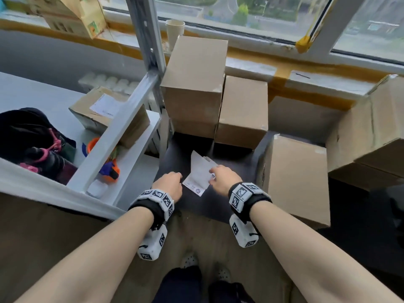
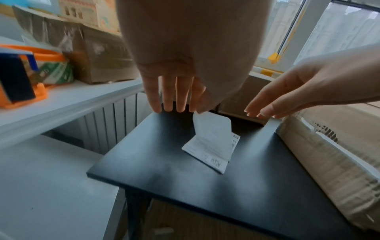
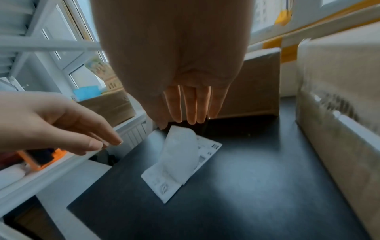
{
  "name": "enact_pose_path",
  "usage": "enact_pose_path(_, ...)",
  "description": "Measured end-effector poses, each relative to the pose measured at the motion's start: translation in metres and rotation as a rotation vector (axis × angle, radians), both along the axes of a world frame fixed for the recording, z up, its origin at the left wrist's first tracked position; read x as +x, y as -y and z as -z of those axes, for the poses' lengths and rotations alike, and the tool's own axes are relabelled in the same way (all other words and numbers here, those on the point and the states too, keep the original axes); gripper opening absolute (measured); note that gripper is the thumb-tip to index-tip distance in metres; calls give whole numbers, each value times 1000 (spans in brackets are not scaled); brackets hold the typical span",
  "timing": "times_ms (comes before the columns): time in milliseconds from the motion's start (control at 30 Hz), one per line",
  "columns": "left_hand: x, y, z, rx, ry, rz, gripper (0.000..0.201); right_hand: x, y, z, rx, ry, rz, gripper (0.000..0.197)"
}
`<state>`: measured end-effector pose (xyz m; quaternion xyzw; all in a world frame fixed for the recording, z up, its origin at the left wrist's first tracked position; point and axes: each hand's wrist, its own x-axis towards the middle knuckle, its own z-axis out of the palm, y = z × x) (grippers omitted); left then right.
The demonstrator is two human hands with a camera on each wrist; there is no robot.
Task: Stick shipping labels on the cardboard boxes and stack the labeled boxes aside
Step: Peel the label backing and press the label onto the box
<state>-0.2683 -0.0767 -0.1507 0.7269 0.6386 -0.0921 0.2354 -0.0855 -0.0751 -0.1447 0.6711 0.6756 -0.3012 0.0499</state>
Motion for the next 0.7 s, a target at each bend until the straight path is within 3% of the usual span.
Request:
enact_pose_path(200, -8, 0, 40, -83, 81, 86, 50, -31, 9, 42, -30, -73, -34, 37)
enact_pose_path(433, -16, 8, 71, -58, -54, 304, 60, -44, 15, 70, 57, -96, -32, 37)
enact_pose_path(700, -22, 13, 80, -64, -2, 296, 65, -49, 13, 76, 105, 22, 2, 44)
